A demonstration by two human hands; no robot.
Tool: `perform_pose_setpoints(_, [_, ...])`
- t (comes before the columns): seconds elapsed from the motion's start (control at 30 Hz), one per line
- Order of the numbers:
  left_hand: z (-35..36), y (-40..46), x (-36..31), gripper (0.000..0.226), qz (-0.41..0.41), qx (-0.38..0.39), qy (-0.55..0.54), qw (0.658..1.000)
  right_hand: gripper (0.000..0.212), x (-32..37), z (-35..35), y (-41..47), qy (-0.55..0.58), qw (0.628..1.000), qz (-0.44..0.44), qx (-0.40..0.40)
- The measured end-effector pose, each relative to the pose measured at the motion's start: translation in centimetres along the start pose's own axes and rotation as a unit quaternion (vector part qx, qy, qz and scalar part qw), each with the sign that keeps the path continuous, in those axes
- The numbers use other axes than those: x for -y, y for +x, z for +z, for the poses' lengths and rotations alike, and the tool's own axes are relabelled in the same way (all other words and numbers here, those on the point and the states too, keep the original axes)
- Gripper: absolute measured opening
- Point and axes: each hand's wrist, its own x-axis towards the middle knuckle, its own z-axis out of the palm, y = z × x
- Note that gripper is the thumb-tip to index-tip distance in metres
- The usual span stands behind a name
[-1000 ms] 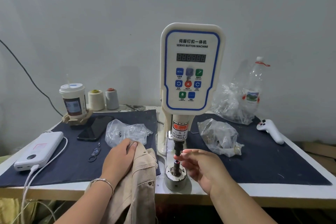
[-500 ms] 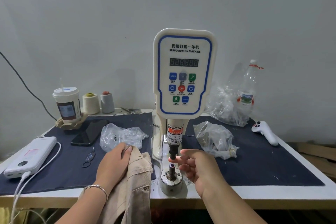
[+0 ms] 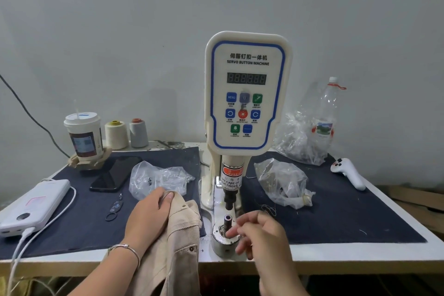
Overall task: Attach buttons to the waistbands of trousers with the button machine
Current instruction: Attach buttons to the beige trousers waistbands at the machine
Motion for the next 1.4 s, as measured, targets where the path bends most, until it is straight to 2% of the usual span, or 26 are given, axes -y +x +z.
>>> perform_pose_setpoints(0.17, [-0.1, -0.1, -0.1, 0.038, -0.003, -0.002, -0.008, 1.0, 0.022, -0.5, 4.7, -1.5, -0.144, 0.974, -0.156, 0.073])
perform_pose_setpoints(0.37, [-0.5, -0.2, -0.5, 0.025, -0.001, 0.019, 0.011, 1.0, 0.011, 0.9, 10.9, 2.8, -0.243, 0.922, -0.301, 0.027])
perform_pose_setpoints(0.53, [-0.7, -0.2, -0.5, 0.023, 0.014, 0.018, 0.0, 1.0, 0.019, 1.6, 14.6, 9.8, -0.394, 0.887, -0.239, -0.011])
perform_pose_setpoints(0.63, [-0.8, -0.1, -0.5, 0.015, 0.012, 0.024, -0.017, 0.999, 0.03, 2.3, 16.9, 13.1, -0.454, 0.866, -0.207, 0.042])
perform_pose_setpoints(0.77, [-0.9, 0.0, -0.3, 0.009, -0.007, 0.032, -0.03, 0.999, 0.031, 2.9, 19.8, 16.0, -0.558, 0.802, -0.169, 0.131])
perform_pose_setpoints(0.97, [-0.8, 0.2, 0.1, 0.005, -0.013, 0.033, -0.055, 0.998, 0.039, 2.2, 22.4, 18.5, -0.663, 0.722, -0.147, 0.132])
perform_pose_setpoints(1.13, [-0.7, 0.2, 0.3, 0.005, -0.023, 0.032, -0.072, 0.997, 0.036, 0.9, 23.5, 19.8, -0.649, 0.734, -0.171, 0.106])
perform_pose_setpoints(1.4, [-0.4, 0.5, 0.5, 0.011, -0.045, 0.039, -0.051, 0.997, 0.025, -0.1, 23.8, 20.5, -0.612, 0.761, -0.183, 0.115])
